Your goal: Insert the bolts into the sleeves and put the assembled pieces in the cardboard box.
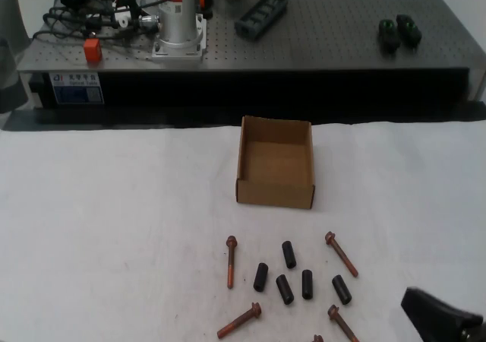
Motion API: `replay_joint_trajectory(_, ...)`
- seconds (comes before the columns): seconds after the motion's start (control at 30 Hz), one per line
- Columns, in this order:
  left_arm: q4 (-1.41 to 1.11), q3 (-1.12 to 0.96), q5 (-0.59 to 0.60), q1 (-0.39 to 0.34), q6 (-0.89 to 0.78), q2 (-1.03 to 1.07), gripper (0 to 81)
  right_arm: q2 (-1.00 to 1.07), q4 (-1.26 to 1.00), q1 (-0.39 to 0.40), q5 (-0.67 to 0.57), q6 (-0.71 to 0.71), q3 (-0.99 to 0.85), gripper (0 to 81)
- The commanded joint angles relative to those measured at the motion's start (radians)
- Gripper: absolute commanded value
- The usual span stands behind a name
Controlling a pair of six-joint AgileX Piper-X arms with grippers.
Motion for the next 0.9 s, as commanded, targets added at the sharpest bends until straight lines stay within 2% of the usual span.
replay_joint_trajectory(0.0, -0.104, -0.011, -0.001, -0.003, 0.066, -0.004, 13.1, 0.071, -0.106, 0.000, -0.018, 0.005, -0.014, 17.1)
replay_joint_trajectory(0.07, -0.160, -0.011, -0.043, -0.003, 0.103, -0.004, 24.5, 0.152, -0.105, 0.000, -0.028, -0.026, -0.048, 22.0)
replay_joint_trajectory(0.13, -0.163, -0.011, -0.082, -0.003, 0.136, -0.004, 29.1, 0.266, -0.105, 0.000, -0.054, -0.098, -0.119, 24.1)
replay_joint_trajectory(0.2, -0.158, -0.032, -0.094, -0.003, 0.214, -0.004, 27.0, 0.389, -0.083, 0.000, -0.058, -0.172, -0.206, 23.9)
replay_joint_trajectory(0.3, -0.158, -0.074, -0.095, -0.001, 0.290, 0.020, 22.1, 0.632, 0.065, -0.006, -0.046, -0.301, -0.400, 23.9)
replay_joint_trajectory(0.43, -0.100, -0.132, -0.084, 0.003, 0.290, 0.143, 21.6, 0.965, 0.281, -0.027, 0.011, -0.451, -0.651, 23.9)
replay_joint_trajectory(0.53, -0.036, -0.194, -0.008, 0.003, 0.290, 0.257, 21.6, 1.176, 0.408, -0.055, 0.032, -0.556, -0.851, 23.9)
replay_joint_trajectory(0.7, 0.005, -0.280, 0.094, 0.003, 0.280, 0.460, 21.6, 1.441, 0.530, -0.094, 0.046, -0.636, -1.065, 23.9)
replay_joint_trajectory(0.87, 0.000, -0.330, 0.117, 0.003, 0.280, 0.617, 21.6, 1.596, 0.594, -0.092, 0.042, -0.694, -1.180, 23.9)
